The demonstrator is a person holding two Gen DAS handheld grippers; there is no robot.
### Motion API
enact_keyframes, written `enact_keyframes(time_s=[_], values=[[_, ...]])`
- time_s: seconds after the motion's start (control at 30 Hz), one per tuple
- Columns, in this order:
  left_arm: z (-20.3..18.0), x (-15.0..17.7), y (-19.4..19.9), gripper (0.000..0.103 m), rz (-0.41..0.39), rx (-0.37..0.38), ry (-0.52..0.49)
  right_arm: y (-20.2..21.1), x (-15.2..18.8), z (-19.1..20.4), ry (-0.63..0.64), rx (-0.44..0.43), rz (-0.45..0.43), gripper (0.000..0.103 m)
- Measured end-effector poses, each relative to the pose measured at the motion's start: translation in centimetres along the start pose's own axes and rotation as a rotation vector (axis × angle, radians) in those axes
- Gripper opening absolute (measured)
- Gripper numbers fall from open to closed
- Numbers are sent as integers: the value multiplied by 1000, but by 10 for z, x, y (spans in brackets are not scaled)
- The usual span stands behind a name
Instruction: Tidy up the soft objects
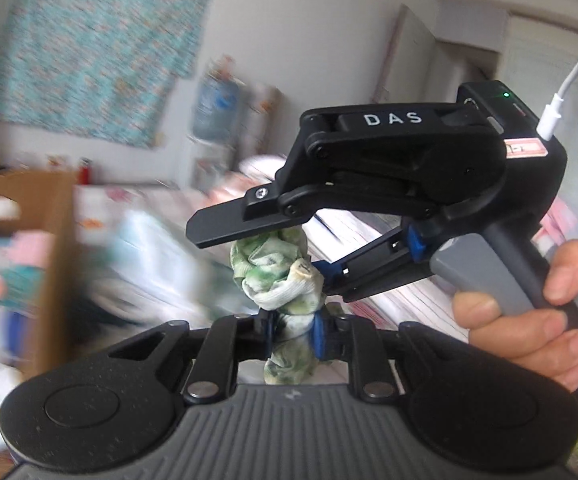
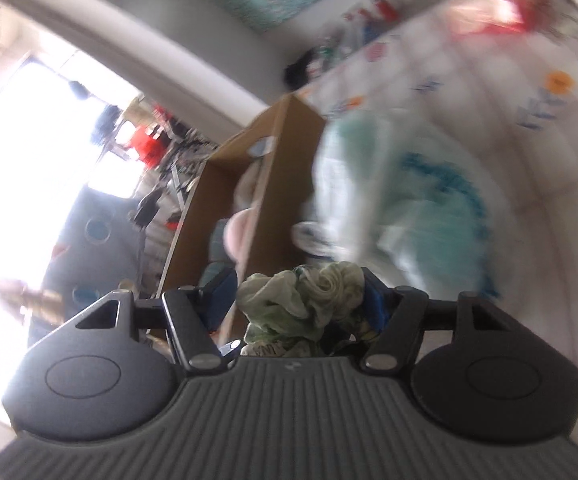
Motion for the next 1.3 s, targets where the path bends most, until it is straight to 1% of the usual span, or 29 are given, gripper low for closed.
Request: enact_keyframes(time_s=[0.13,0.23,0.33,0.4,0.47,0.5,0.53,0.6,0.67,0.73,0.83,0.87,0.9,0.97,1.03,1.17,1.3], values=[[47,-10,28,19,3,-151,63,-47,-3,59,94,-65,101,65],[86,-11,48,19,23,-252,143,-94,-1,97,139,-108,191,65],[126,-4,63,19,79,-349,224,-146,7,124,131,-132,295,65],[150,1,69,19,118,-401,282,-179,15,139,125,-130,359,65],[172,8,73,20,160,-458,326,-209,24,149,126,-114,398,65],[183,12,75,21,184,-498,348,-223,28,154,130,-107,418,65],[192,16,77,25,205,-540,363,-237,32,158,129,-104,435,65],[208,24,81,30,236,-612,375,-263,41,163,122,-94,461,65],[215,30,86,45,262,-647,399,-284,46,163,107,-74,483,65],[213,32,86,50,262,-654,408,-299,51,158,98,-53,496,65],[208,26,85,56,243,-662,374,-303,52,151,83,-43,494,66],[209,29,95,58,230,-668,361,-301,51,150,83,-48,486,66],[214,29,97,59,217,-672,346,-298,51,150,83,-51,479,66],[214,31,110,61,185,-680,325,-287,44,146,86,-66,459,67],[213,28,114,66,156,-686,312,-275,37,147,94,-83,428,68],[207,20,119,68,109,-692,306,-248,25,151,124,-118,360,70],[192,16,126,74,80,-651,320,-209,15,153,169,-160,280,73]])
Point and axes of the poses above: each gripper's, at about its wrist camera, not at the fingertips, and y roughly against the way its jaws point, z to its left, x to its underside, the point moved 6 cm from there along -y, roughly the way its jaws point, and after that the axes turned 10 degrees about -y, right-handed, at the moved point
